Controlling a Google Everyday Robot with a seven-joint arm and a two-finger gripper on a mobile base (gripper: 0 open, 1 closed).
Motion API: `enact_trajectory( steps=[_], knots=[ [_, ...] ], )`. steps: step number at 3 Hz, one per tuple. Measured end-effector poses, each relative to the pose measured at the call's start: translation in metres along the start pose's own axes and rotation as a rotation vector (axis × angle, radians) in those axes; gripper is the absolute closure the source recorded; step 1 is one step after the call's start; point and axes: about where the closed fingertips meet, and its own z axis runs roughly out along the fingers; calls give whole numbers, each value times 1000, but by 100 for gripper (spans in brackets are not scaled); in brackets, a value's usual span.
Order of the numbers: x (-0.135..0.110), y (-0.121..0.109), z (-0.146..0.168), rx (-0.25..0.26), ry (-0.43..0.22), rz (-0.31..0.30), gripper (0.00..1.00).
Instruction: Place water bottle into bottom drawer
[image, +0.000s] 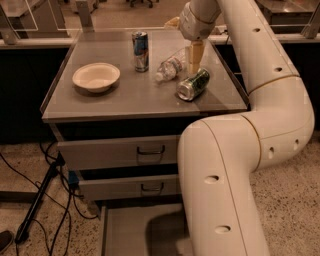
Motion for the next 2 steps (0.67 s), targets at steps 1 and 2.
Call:
enact_trajectory(
  steps=[1, 2],
  knots=[
    [34, 12, -25, 96, -63, 90, 0],
    [34, 12, -26, 97, -63, 89, 0]
  ],
)
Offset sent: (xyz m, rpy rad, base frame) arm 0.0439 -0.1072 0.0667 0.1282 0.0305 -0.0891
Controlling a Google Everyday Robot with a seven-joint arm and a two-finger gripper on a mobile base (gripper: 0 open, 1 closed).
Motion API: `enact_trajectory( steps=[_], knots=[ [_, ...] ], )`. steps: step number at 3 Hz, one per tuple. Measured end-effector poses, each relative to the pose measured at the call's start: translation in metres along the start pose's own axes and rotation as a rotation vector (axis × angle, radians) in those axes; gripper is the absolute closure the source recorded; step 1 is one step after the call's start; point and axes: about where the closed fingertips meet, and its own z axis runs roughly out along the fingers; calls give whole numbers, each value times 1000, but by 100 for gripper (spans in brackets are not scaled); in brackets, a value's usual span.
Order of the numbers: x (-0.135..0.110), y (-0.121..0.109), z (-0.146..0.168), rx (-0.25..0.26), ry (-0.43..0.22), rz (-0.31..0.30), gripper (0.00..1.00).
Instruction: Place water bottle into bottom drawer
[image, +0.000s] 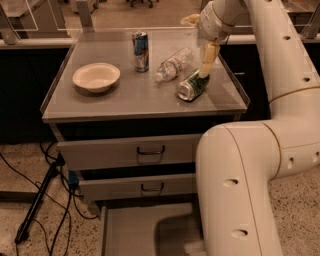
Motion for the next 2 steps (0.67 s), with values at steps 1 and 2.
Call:
enact_trajectory(
  steps=[1, 2],
  knots=[
    [-1, -14, -17, 48, 41, -27, 0],
    [-30, -32, -91, 116, 142, -60, 0]
  ],
)
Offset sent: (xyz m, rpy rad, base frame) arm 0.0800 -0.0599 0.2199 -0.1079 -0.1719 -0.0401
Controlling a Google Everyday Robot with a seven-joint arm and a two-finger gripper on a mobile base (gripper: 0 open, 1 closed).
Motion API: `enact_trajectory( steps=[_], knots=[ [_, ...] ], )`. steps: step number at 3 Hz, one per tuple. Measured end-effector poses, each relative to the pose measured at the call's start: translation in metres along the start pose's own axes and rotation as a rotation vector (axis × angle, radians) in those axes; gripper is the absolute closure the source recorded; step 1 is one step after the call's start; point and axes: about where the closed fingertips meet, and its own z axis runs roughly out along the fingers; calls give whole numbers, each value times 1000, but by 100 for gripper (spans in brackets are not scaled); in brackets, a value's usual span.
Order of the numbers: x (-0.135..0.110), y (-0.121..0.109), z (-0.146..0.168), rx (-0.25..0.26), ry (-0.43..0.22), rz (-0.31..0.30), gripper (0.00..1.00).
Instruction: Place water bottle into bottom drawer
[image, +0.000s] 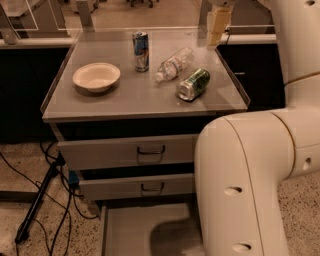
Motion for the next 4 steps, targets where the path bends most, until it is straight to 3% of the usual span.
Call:
enact_trajectory(
  steps=[2, 4],
  knots=[
    [-2, -6, 25, 0, 4, -16, 0],
    [-16, -20, 44, -8, 50, -93, 0]
  ],
)
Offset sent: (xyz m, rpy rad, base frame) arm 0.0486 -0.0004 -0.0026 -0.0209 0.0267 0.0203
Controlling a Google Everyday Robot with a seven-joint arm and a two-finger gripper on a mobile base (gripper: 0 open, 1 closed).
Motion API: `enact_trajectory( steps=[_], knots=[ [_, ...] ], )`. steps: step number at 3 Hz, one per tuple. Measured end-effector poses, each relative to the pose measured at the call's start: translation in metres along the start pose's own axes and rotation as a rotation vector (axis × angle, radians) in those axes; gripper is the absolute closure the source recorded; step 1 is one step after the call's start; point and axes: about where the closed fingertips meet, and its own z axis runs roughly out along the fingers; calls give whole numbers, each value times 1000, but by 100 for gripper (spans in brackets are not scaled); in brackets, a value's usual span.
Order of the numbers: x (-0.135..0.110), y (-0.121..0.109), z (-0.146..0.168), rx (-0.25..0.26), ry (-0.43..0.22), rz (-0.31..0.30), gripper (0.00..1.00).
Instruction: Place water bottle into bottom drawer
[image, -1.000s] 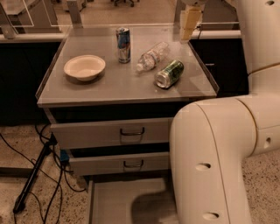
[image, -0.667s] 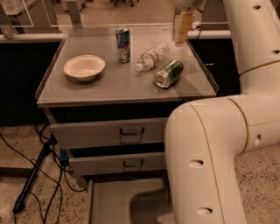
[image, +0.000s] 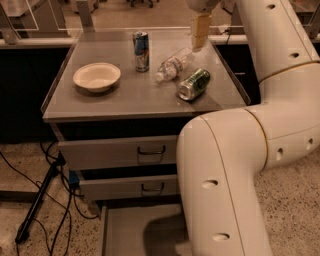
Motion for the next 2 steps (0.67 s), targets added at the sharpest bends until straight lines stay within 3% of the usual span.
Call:
enact_trajectory(
  steps=[1, 2],
  knots=[
    [-12, -7, 9, -13, 15, -48, 0],
    [-12, -7, 9, -13, 15, -48, 0]
  ],
)
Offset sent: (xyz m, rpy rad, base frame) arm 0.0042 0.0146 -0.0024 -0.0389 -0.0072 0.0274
